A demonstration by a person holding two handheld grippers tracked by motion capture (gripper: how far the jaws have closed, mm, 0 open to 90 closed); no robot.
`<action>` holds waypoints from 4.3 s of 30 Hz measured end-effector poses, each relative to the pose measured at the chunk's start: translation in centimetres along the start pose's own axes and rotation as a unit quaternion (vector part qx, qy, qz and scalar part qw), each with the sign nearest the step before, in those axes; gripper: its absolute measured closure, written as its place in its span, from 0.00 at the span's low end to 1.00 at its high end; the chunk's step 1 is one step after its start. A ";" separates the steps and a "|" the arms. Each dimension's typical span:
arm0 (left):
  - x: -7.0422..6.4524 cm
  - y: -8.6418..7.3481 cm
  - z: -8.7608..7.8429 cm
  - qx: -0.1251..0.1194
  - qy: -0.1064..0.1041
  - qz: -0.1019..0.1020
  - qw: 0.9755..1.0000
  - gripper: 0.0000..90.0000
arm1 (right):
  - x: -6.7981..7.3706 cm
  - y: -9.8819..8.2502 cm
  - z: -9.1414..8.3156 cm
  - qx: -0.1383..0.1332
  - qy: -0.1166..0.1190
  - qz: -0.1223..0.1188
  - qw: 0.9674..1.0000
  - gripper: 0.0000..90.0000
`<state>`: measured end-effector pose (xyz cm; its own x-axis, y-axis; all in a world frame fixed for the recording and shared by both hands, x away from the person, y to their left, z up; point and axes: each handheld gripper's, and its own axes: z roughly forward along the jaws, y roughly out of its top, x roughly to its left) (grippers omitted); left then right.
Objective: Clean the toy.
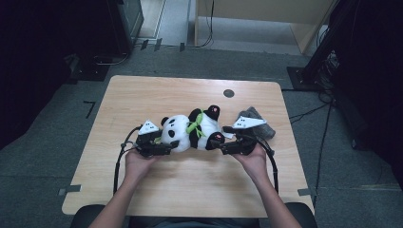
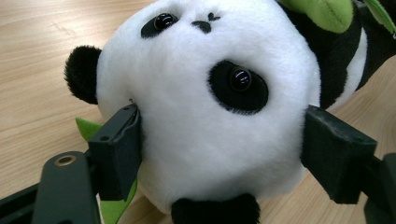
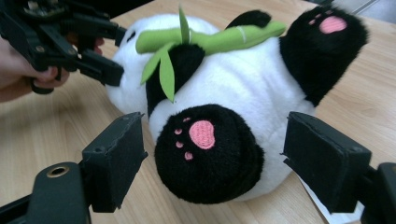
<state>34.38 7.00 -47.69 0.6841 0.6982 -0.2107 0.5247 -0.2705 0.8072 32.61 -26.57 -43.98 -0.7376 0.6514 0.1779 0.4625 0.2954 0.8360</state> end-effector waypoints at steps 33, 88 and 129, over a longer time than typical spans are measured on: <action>1.5 1.3 0.7 -0.029 -0.019 -0.017 0.999 0.07 | -1.1 0.9 4.5 0.021 -0.041 -0.041 0.998 0.58; -0.3 3.2 -2.4 -0.010 -0.079 -0.017 0.997 0.50 | -0.8 0.4 1.6 -0.053 0.028 -0.055 0.997 0.06; -1.5 1.3 -1.1 -0.078 -0.048 0.027 0.995 0.53 | -0.8 1.9 0.1 -0.016 0.008 0.027 0.999 0.23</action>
<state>33.47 6.37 -45.76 0.7586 0.6167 -0.2102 0.4053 -0.1940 0.8934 34.09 -26.48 -42.62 -0.7201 0.6540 0.2318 0.4864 0.2375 0.8409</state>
